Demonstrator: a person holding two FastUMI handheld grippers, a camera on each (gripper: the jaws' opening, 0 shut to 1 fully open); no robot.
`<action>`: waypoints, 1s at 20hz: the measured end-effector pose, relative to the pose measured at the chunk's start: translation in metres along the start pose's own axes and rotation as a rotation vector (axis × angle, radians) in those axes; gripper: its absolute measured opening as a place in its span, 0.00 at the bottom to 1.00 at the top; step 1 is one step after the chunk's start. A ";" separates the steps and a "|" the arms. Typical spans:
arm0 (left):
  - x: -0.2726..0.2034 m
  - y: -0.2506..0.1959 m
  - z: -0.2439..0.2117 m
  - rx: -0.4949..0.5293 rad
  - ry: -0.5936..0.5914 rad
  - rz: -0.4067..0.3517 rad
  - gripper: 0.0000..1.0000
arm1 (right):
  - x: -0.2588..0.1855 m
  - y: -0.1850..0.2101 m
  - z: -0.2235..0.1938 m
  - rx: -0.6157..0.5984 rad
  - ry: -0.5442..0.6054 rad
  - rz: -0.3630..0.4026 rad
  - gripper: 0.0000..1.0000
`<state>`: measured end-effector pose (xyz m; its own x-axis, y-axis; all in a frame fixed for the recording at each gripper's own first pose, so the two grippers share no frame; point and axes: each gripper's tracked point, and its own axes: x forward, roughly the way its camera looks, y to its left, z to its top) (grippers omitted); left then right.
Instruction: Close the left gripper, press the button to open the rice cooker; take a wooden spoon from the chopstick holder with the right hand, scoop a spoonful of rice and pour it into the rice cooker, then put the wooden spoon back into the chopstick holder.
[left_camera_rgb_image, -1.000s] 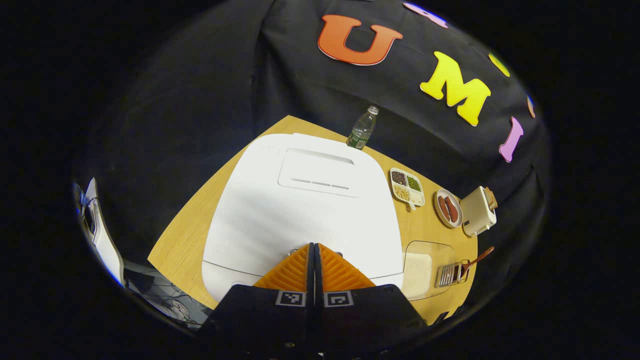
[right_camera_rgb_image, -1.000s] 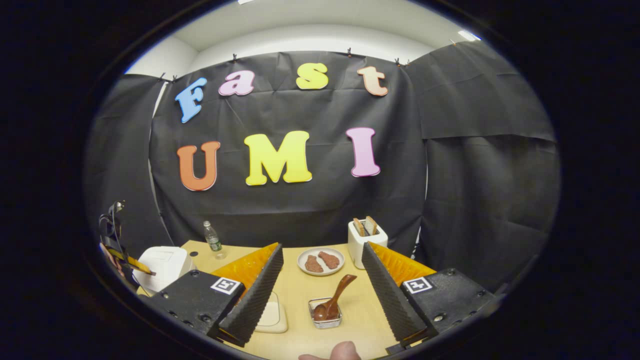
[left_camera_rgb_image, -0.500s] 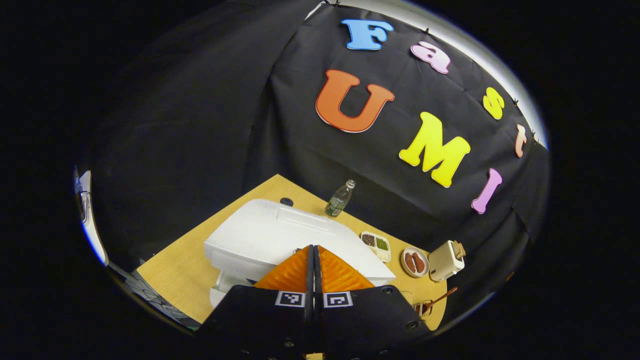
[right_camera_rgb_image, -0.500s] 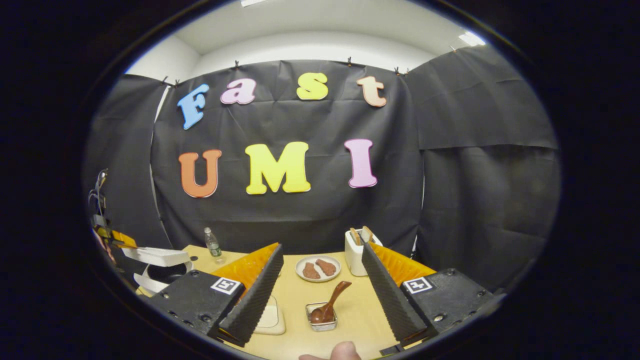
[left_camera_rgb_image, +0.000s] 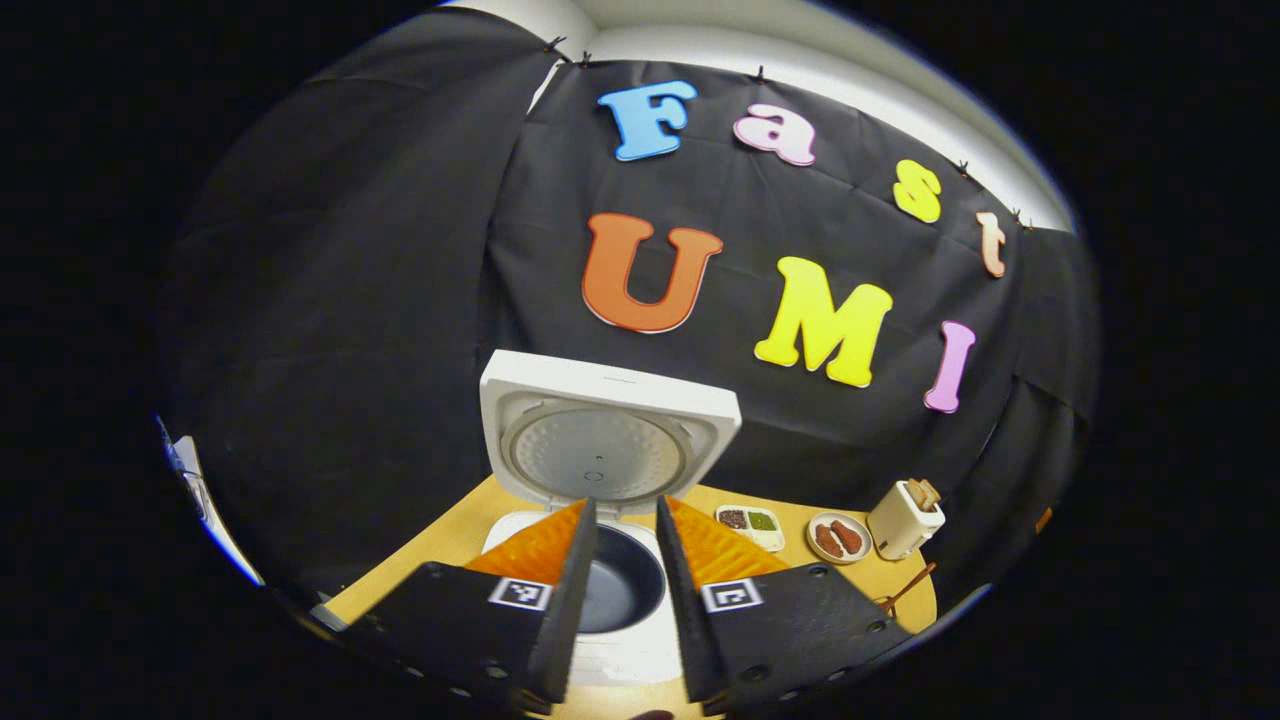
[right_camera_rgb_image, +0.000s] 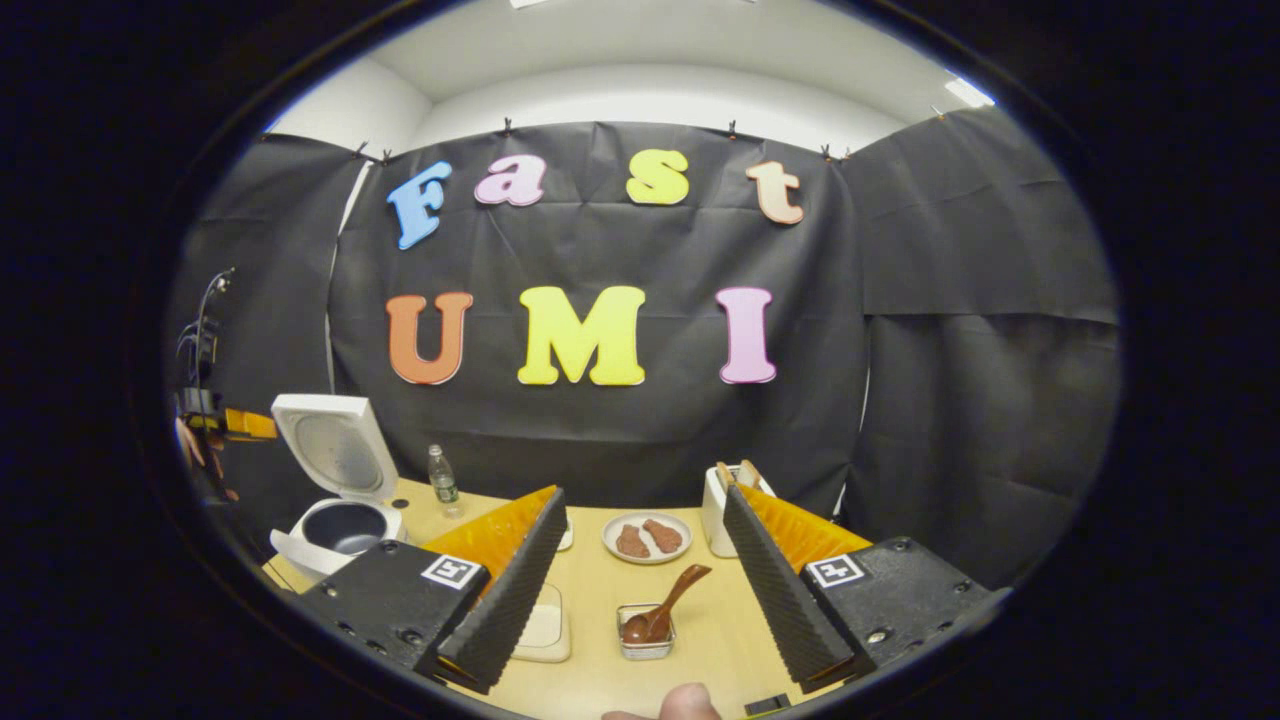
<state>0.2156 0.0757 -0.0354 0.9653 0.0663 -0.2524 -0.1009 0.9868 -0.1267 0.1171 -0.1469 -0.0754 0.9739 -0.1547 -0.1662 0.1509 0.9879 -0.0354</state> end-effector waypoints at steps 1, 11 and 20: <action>-0.008 -0.005 0.000 0.015 -0.020 0.003 0.68 | -0.001 0.001 -0.001 -0.001 0.004 0.005 1.00; -0.073 -0.060 -0.011 0.093 -0.155 -0.020 0.94 | 0.035 -0.020 -0.067 0.079 0.147 0.069 1.00; -0.086 -0.076 -0.018 0.113 -0.188 0.042 0.94 | 0.107 -0.039 -0.158 0.100 0.314 0.112 1.00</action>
<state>0.1356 -0.0080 -0.0216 0.9898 0.1240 -0.0703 -0.1249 0.9921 -0.0090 0.1883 -0.2037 -0.2471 0.8880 -0.0251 -0.4591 0.0767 0.9926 0.0940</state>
